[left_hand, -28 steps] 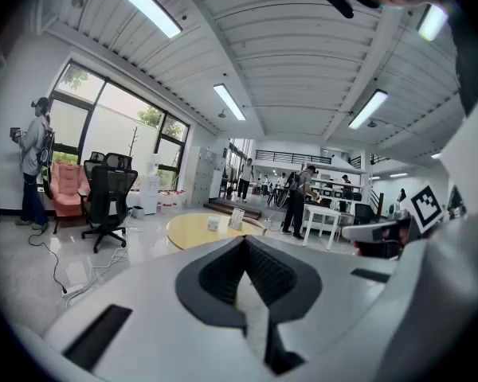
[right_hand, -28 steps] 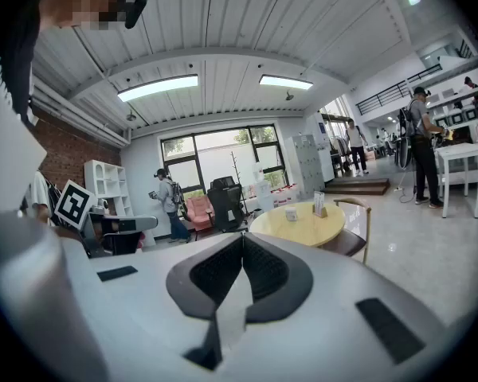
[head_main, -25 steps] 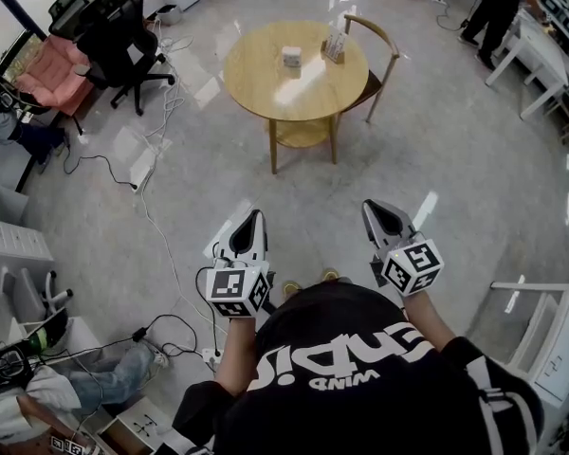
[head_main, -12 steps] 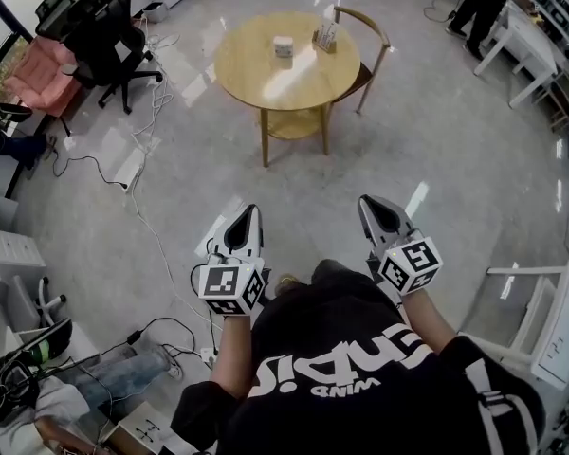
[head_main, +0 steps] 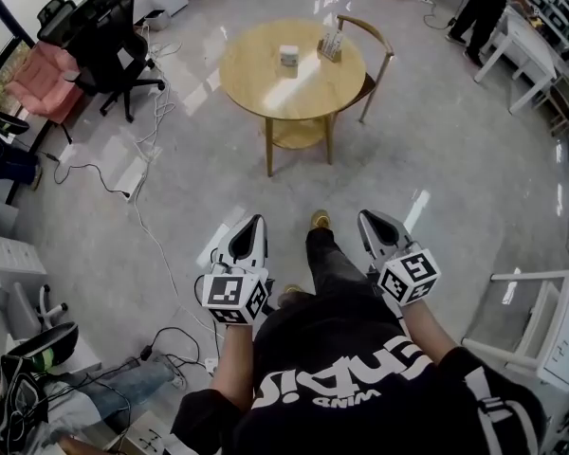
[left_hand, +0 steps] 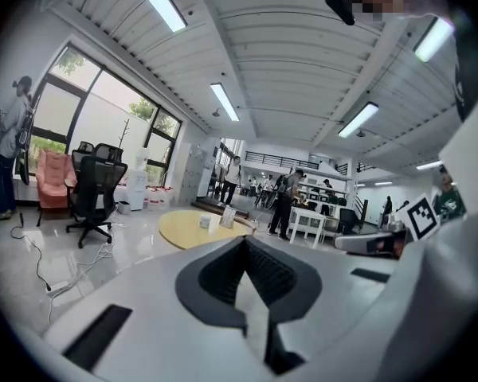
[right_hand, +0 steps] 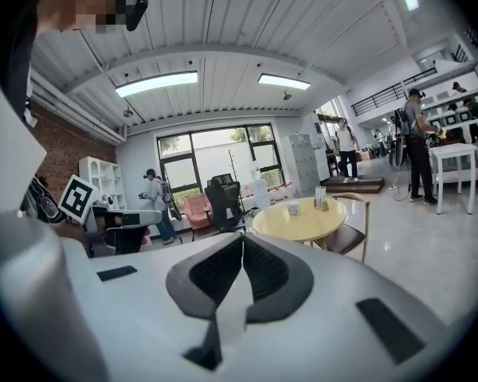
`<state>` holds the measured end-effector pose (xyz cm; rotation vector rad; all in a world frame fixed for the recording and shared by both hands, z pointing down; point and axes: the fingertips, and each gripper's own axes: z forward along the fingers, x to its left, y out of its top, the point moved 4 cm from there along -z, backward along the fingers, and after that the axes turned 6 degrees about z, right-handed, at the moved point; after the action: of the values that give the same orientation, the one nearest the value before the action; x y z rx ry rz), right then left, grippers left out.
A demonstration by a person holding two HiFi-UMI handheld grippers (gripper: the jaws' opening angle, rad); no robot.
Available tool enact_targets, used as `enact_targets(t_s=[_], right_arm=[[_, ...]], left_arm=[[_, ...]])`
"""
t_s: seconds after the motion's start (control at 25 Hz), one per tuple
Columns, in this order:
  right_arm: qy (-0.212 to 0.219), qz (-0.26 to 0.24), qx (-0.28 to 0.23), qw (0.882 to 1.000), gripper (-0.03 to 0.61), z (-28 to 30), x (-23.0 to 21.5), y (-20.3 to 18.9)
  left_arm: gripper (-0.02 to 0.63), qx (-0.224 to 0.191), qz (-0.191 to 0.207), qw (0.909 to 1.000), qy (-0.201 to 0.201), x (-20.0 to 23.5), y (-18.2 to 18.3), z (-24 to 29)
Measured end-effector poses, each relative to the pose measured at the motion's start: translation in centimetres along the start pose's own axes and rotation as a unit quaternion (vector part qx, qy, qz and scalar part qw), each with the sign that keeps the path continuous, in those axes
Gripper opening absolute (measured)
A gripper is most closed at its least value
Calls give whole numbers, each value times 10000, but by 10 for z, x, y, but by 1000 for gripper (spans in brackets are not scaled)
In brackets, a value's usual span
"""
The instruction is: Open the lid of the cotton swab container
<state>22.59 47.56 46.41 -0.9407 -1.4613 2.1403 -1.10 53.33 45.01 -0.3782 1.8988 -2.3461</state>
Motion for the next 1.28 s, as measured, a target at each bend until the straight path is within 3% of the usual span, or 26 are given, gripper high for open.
enact_targets(t_s=[0.48, 1.28], right_arm=[[97, -43, -153, 9998, 3, 56, -10, 25], [-122, 132, -255, 9995, 3, 144, -80, 69]], left_arm=[[8, -35, 13, 10000, -33, 30, 13, 40], [8, 101, 42, 9997, -200, 78, 41, 153]])
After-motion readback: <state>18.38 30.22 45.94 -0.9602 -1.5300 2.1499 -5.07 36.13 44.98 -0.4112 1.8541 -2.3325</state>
